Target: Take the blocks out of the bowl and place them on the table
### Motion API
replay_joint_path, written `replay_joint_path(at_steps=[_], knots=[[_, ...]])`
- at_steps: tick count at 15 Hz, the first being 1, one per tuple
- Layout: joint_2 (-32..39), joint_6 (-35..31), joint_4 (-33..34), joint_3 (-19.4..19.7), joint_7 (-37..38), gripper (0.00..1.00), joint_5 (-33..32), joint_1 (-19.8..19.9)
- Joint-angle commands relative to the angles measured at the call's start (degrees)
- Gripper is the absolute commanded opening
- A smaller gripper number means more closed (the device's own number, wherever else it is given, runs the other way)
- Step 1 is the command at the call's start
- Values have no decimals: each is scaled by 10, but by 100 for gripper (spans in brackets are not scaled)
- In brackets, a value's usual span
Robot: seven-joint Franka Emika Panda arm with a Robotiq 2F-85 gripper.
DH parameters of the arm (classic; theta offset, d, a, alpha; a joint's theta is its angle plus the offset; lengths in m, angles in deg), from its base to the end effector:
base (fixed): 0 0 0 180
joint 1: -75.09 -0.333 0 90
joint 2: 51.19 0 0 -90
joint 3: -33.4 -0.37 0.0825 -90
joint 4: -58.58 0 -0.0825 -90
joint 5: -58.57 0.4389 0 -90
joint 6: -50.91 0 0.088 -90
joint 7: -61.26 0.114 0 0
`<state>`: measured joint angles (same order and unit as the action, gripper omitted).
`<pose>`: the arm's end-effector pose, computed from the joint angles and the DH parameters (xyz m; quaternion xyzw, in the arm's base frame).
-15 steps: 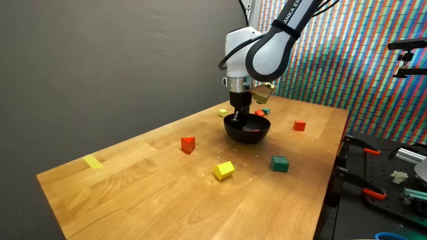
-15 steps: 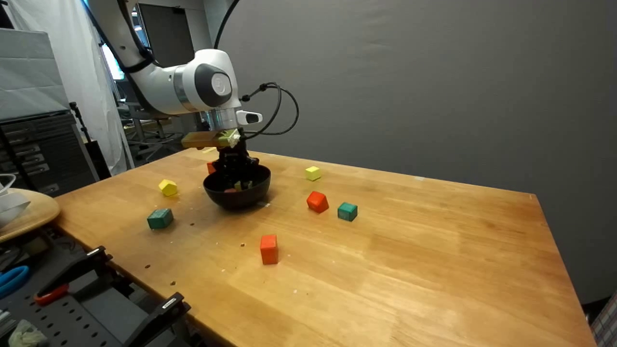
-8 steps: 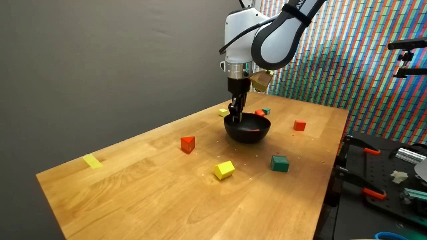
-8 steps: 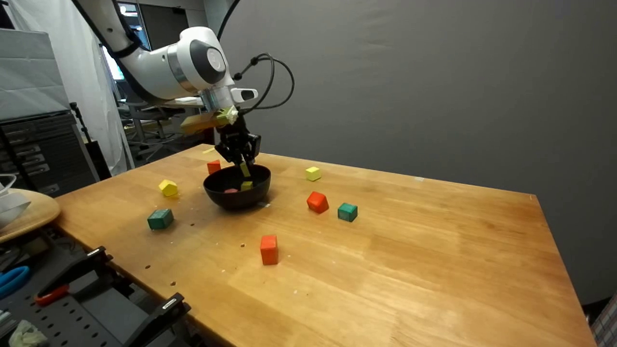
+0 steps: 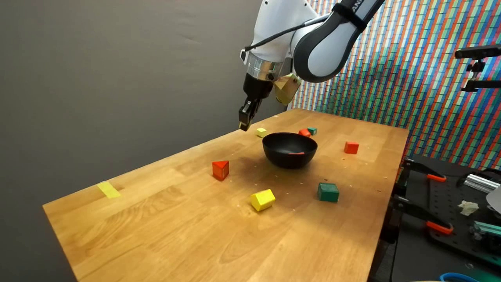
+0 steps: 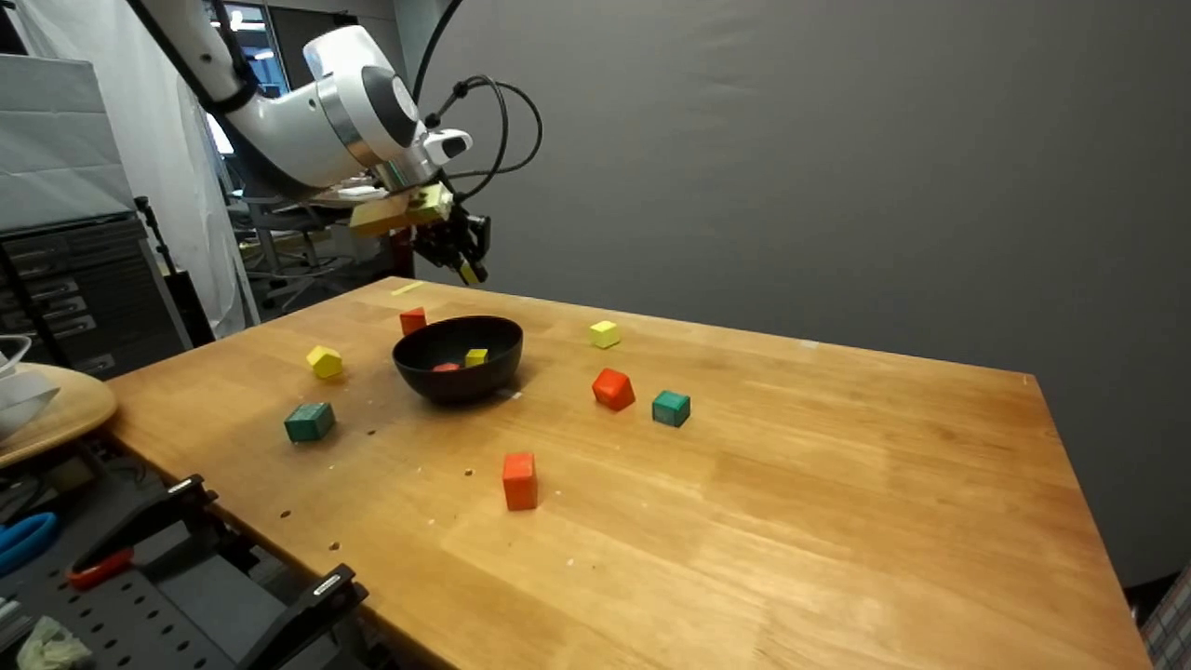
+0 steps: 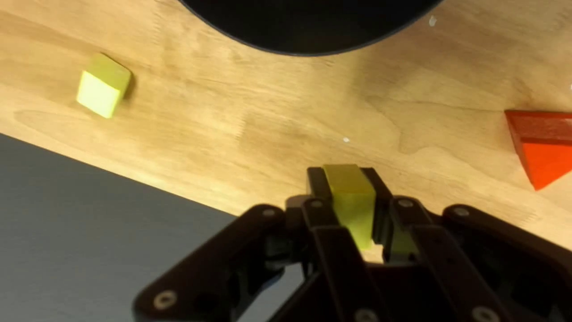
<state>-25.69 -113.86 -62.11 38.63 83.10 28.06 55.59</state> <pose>0.6322 0.1914 0.2285 0.9628 0.1834 0.1843 0.0739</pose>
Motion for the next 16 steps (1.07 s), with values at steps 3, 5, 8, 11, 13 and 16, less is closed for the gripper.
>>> replay_joint_path(at_steps=[3, 5, 8, 11, 13, 16], knots=[[156, -45, 127, -34, -45, 17, 19, 35], [178, -21, 149, -34, -104, 49, 77, 28], [157, 29, 143, -32, -148, 71, 108, 22], [79, 69, 89, -9, -141, 94, 95, -1], [20, 96, 48, -7, -130, 100, 89, -7], [-69, 148, -25, -25, -125, 100, 94, 5]])
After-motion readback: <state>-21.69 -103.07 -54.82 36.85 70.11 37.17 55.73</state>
